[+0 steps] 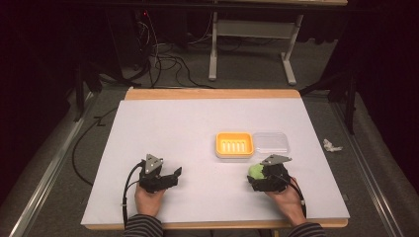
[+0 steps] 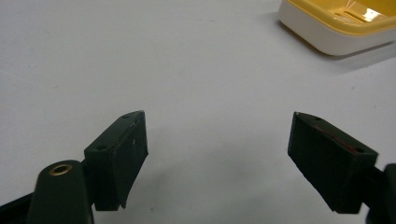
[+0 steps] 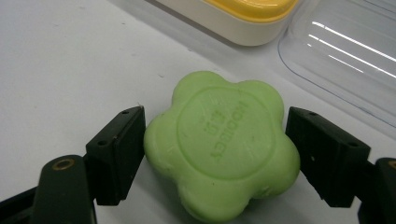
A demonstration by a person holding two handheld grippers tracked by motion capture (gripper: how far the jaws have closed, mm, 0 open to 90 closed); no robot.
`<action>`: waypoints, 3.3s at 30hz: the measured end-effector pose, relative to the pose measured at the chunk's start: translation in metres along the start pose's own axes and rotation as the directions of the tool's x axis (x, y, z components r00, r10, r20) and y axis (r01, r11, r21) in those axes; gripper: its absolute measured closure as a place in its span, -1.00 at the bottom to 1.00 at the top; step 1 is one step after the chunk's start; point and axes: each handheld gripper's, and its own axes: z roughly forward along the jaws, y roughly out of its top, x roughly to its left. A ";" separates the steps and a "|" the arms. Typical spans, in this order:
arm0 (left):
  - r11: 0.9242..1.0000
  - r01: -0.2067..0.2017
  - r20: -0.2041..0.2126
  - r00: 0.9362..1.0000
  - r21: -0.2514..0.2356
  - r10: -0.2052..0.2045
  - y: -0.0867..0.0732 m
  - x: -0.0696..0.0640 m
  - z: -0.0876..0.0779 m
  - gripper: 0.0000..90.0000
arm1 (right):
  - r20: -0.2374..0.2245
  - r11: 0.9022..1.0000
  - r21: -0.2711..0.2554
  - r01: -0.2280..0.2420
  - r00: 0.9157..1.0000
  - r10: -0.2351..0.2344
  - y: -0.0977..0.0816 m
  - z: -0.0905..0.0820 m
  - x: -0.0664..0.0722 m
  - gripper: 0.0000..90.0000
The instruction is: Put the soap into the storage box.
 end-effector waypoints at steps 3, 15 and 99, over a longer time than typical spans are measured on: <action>1.000 -0.002 -0.002 1.000 0.000 0.002 0.000 0.000 0.000 -0.54 | -0.003 1.000 0.010 0.006 1.000 -0.005 0.000 0.003 0.000 -0.47; 0.999 -0.007 -0.012 1.000 0.032 0.007 -0.001 0.001 0.003 -0.54 | -0.019 1.000 0.026 0.009 1.000 -0.008 0.001 0.006 -0.003 -0.43; 0.999 -0.003 -0.005 1.000 0.034 0.003 0.000 0.001 0.002 -0.55 | -0.089 0.991 -0.119 0.062 0.993 -0.073 0.065 -0.022 -0.017 -0.40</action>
